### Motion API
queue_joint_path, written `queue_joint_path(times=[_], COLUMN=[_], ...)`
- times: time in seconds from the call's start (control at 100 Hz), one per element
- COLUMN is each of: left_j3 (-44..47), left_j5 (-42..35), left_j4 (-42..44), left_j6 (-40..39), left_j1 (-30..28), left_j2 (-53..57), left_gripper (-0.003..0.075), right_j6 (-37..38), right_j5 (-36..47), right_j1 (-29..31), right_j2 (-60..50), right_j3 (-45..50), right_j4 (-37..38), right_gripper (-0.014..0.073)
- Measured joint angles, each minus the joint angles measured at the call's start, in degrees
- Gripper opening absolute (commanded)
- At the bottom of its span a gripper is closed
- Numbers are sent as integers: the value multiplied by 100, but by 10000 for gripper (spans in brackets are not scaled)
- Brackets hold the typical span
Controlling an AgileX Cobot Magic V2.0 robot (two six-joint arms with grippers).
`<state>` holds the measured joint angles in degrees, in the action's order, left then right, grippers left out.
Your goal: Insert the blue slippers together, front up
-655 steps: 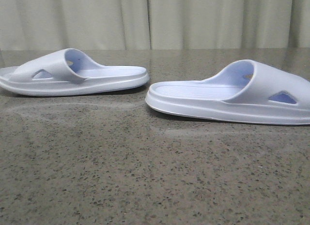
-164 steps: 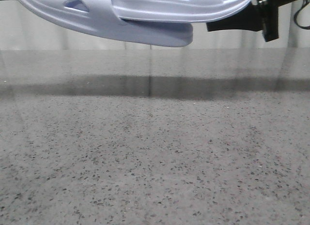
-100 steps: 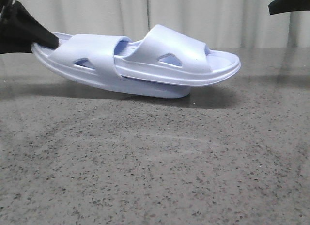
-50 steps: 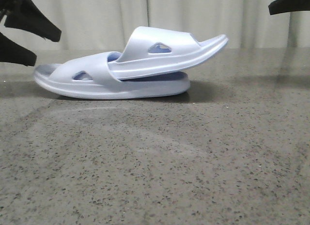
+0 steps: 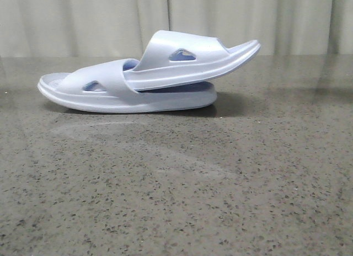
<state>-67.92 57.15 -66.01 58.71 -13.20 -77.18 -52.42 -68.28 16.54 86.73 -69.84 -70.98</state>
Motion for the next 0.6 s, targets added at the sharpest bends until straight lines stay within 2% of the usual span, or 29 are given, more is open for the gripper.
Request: queue_joint_path(times=[0.09, 0.19, 0.37, 0.5, 0.6], left_j3=[112, 356, 1098, 1728, 2246], left_j5=[-748, -1624, -3177, -3877, -4251], left_j4=[244, 493, 804, 986, 1030], left_j6=[53, 148, 188, 185, 185], left_j1=[212, 674, 1696, 2302, 2607], left_j2=[512, 1127, 1948, 2457, 2817], left_gripper=[15, 15, 15, 15, 15], right_j6=[9, 9, -2, -14, -14], right_j5=[192, 782, 2522, 4041, 4831], right_j1=[-172, -540, -1503, -2194, -2579], right_j2=[-356, -846, -1996, -2918, -3720], right_j3=[0, 129, 951, 1852, 2575], right_j4=[160, 324, 887, 1171, 1324], right_gripper=[-85, -85, -85, -85, -85])
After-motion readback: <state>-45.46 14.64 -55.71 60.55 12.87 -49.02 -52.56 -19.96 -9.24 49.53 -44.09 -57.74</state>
